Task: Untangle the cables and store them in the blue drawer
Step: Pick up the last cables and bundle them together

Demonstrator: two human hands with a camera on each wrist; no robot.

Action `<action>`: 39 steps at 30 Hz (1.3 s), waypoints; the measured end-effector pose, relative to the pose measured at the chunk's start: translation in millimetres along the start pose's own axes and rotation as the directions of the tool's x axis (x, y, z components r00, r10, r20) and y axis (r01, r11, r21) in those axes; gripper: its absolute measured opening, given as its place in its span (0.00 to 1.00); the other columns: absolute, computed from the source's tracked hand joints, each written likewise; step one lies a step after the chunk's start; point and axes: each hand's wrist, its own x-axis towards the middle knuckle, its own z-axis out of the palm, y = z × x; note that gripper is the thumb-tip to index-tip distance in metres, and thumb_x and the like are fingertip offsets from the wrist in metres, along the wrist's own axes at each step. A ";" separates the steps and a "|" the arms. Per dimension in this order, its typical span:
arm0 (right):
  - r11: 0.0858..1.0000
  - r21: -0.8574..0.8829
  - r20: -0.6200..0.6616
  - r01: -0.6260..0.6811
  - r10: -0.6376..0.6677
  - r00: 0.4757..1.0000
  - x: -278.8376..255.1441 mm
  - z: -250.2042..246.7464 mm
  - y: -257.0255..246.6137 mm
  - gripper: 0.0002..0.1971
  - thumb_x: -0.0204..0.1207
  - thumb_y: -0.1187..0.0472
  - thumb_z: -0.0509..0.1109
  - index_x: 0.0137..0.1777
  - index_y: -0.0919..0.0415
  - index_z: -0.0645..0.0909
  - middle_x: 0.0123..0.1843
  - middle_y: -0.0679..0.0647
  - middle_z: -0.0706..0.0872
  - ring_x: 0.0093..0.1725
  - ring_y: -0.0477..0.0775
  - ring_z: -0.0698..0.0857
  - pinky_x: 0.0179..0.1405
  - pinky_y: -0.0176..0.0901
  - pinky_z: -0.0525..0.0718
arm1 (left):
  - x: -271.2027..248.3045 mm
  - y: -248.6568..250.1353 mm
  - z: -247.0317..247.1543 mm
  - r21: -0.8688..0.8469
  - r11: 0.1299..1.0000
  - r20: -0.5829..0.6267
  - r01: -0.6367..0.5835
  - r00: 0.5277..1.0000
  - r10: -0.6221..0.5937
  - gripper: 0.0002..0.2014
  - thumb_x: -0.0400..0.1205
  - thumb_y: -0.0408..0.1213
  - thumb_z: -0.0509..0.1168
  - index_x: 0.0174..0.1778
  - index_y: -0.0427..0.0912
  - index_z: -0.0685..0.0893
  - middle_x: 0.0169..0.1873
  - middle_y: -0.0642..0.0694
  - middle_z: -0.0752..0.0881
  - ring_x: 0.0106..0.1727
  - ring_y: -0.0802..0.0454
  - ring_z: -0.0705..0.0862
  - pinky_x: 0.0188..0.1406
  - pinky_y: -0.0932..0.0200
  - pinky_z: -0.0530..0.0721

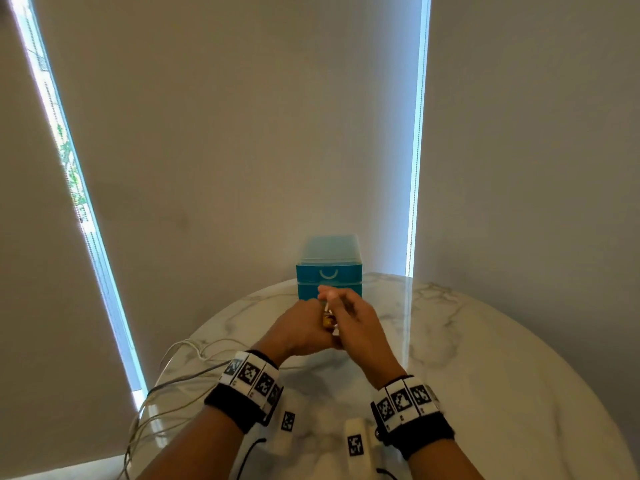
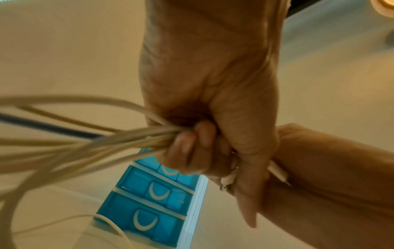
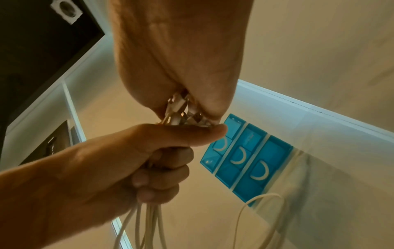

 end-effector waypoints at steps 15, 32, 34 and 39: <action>0.991 0.106 -0.001 -0.083 0.084 0.996 4.0 4.0 -1.2 0.27 0.92 0.33 0.55 0.61 0.43 0.94 0.65 0.36 0.91 0.69 0.43 0.88 0.77 0.53 0.84 | -5.3 8.3 6.6 -0.102 0.995 0.083 0.017 0.996 -0.008 0.14 0.78 0.41 0.83 0.59 0.45 0.94 0.50 0.50 0.94 0.51 0.52 0.90 0.59 0.53 0.90; 0.998 0.063 -0.068 -0.023 0.027 0.997 0.0 2.2 0.1 0.19 0.96 0.46 0.58 0.63 0.41 0.92 0.64 0.41 0.92 0.69 0.43 0.88 0.70 0.53 0.90 | 5.8 15.9 3.0 0.046 0.998 -0.014 0.036 0.999 -0.035 0.16 0.85 0.40 0.77 0.68 0.48 0.89 0.57 0.48 0.92 0.52 0.54 0.85 0.52 0.58 0.84; 0.996 0.092 -0.076 -0.005 0.012 0.997 -0.7 2.1 -0.7 0.13 0.92 0.42 0.66 0.61 0.41 0.92 0.59 0.35 0.94 0.65 0.37 0.90 0.73 0.56 0.89 | 8.5 19.9 3.3 0.114 0.992 -0.045 0.048 0.998 -0.044 0.16 0.87 0.44 0.75 0.71 0.49 0.87 0.60 0.46 0.92 0.56 0.48 0.89 0.57 0.53 0.88; 0.964 0.260 -0.243 -0.056 0.121 0.962 -0.5 5.8 -2.2 0.19 0.78 0.35 0.75 0.56 0.49 0.89 0.56 0.46 0.96 0.60 0.50 0.94 0.63 0.62 0.94 | 9.6 22.9 13.0 -0.053 0.992 -0.083 0.110 0.990 -0.114 0.30 0.84 0.36 0.78 0.81 0.48 0.77 0.66 0.47 0.87 0.65 0.46 0.88 0.59 0.58 0.84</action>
